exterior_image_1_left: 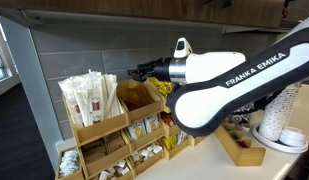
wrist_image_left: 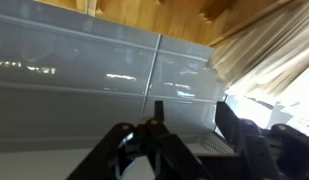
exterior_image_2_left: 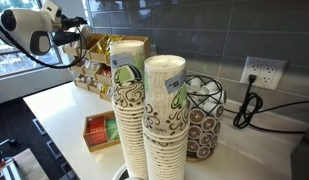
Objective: Pick up the straw on the counter and put it in the empty compartment
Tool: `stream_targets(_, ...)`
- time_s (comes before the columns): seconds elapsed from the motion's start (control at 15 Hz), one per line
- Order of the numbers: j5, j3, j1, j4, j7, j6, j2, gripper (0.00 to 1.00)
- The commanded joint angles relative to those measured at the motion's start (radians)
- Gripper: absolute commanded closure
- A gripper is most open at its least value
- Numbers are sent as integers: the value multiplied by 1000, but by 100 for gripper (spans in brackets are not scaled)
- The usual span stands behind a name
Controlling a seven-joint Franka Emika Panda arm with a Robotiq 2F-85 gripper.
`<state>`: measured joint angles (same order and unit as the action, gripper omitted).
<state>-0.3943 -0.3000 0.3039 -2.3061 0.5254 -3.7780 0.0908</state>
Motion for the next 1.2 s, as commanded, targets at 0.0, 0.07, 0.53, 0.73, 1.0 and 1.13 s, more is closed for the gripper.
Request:
stream_targets(0.0, -110, -27, 4, -63, 72, 121, 123, 12)
stream_targets(0.07, -130, -34, 2, -71, 85, 155, 147, 4)
stream_targets(0.53, -254, -114, -88, -121, 112, 539, 368, 0)
stream_targets(0.73, -31, -71, -95, -151, -89, 676, 442, 0)
stream_targets(1.0, 133, -14, -54, -137, -226, 839, 497, 0)
stream_targets(1.13, 193, 26, -10, -125, -278, 903, 512, 0)
